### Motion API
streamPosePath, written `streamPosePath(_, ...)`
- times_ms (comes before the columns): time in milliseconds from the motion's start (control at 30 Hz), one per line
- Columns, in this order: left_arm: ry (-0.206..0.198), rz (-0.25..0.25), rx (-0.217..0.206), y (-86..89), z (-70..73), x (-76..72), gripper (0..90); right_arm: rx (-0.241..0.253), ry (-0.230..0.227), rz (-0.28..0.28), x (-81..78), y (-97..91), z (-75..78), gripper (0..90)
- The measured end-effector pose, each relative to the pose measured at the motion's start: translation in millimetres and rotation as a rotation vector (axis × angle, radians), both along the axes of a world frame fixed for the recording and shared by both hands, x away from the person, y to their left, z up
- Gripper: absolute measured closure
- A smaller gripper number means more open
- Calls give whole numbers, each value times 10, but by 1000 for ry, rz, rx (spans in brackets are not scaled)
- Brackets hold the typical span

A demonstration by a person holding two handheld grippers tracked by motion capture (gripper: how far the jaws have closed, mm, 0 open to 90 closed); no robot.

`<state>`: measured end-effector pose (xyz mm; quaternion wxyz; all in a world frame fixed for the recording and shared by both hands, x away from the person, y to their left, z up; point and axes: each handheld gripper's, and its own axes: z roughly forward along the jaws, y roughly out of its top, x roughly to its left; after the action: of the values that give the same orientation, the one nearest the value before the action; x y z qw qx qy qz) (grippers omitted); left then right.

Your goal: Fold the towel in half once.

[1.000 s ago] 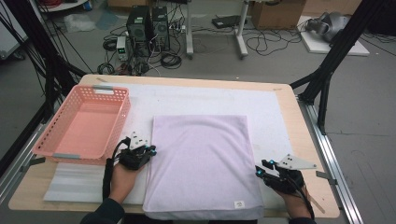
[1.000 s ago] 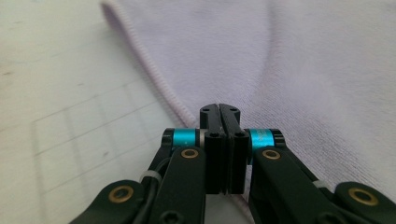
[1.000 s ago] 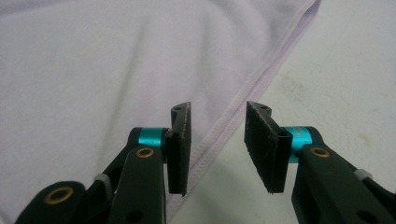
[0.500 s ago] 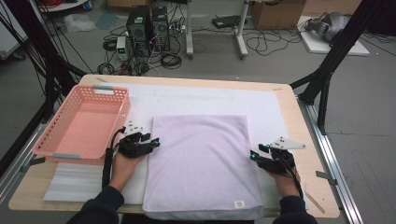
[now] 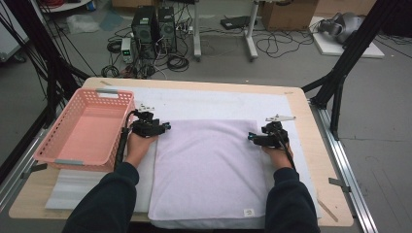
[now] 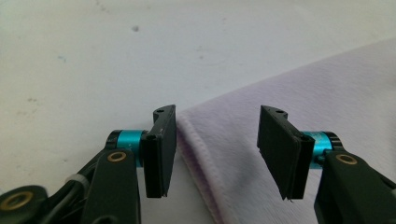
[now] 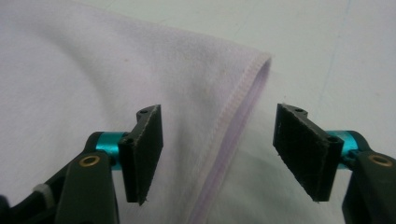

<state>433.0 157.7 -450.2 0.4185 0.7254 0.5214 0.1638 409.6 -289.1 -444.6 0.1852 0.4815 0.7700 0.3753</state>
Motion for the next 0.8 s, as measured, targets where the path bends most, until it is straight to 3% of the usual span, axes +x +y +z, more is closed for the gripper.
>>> streamPosePath(67,-16,-2,8,-9,-10,4,475,-17,12,3,74,37,-34,306)
streamPosePath(167,-42,-5,75,-62,-14,-4,503,-28,6,-10,145,78,-60,301)
streamPosePath(233,-62,-12,115,-101,-15,-17,545,-35,1,12,159,120,-47,452)
streamPosePath(300,-65,-45,110,-115,-12,-24,673,-38,3,33,146,155,-35,607)
streamPosePath(367,-45,-34,83,-134,-9,-29,790,1,25,50,133,166,-29,790)
streamPosePath(467,16,20,-27,-71,-15,7,814,12,33,63,126,176,-24,836)
streamPosePath(500,20,34,-34,-65,-12,15,817,10,30,69,129,171,-19,841)
streamPosePath(600,-2,49,-22,-85,9,54,819,-17,-11,64,124,151,11,848)
streamPosePath(800,-68,51,-61,-120,180,239,819,-41,-121,32,161,100,76,849)
